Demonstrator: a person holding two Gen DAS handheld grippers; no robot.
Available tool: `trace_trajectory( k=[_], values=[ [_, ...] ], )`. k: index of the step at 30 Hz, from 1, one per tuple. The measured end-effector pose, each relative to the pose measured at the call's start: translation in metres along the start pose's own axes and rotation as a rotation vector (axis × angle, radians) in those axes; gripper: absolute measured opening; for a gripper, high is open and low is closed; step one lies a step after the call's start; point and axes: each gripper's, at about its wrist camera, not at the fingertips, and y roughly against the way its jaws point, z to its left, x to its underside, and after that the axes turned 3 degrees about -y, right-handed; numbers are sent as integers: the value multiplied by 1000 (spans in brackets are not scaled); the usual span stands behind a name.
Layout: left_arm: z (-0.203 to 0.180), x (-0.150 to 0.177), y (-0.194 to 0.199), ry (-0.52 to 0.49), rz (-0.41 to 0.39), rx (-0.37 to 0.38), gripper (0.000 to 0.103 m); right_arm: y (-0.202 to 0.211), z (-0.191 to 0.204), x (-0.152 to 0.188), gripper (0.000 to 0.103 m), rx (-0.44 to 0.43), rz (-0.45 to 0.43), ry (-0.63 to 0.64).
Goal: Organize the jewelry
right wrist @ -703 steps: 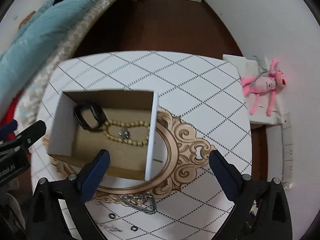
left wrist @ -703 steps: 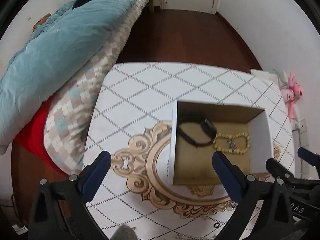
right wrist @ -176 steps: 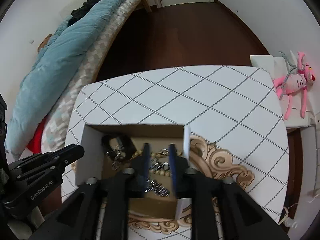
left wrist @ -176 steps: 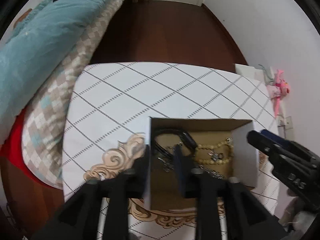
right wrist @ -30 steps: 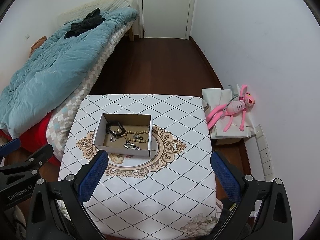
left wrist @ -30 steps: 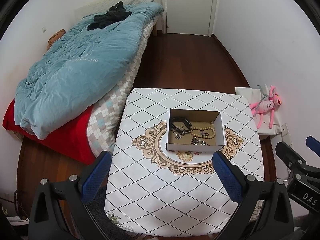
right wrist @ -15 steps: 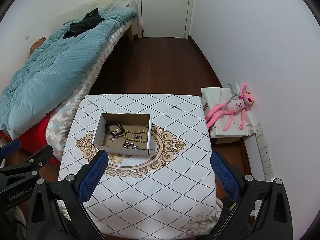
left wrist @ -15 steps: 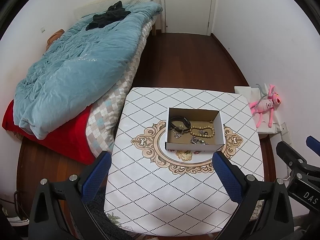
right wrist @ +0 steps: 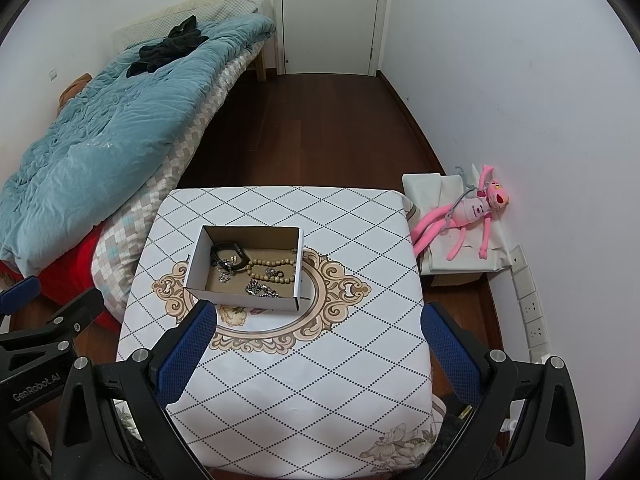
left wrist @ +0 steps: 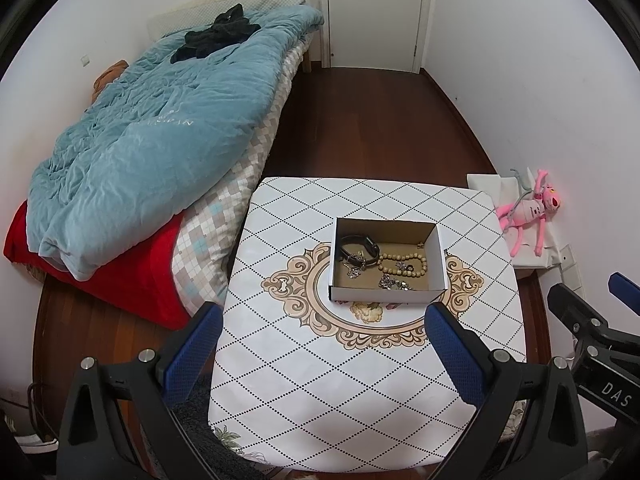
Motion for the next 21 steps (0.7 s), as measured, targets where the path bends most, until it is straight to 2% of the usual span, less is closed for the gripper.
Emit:
trace_trajectory(
  k=[21],
  values=[
    [-1,-2,3,-13,-5,1,103,0,-1,0,103,-1,3,-2]
  ],
)
